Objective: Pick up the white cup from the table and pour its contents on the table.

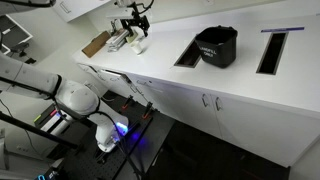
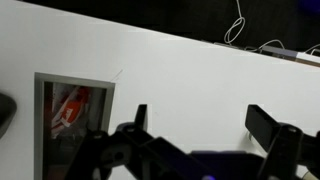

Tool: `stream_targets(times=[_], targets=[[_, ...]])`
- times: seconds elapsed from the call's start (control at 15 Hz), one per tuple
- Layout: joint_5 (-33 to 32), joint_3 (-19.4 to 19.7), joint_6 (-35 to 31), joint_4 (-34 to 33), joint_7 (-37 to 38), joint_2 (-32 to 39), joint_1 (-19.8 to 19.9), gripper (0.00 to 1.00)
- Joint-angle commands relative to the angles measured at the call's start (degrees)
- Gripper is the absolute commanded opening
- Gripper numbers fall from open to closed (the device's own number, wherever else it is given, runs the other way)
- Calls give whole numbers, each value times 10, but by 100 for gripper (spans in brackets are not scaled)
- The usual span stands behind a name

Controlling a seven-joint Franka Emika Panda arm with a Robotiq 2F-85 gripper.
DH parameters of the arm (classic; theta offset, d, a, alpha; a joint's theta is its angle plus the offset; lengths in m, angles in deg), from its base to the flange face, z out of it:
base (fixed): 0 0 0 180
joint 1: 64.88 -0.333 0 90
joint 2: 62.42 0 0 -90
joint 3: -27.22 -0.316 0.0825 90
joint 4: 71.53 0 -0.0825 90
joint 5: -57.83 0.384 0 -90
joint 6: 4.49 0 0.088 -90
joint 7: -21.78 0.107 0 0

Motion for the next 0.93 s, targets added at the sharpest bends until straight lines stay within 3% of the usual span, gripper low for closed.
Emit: stream_targets(times=[0.0,0.4,0.87], targets=[[35,-54,-86,16,68,26,-6,100],[86,-147,-193,-2,183,107,-42,100],[43,-225,-257,-82,329,228,-76,100]])
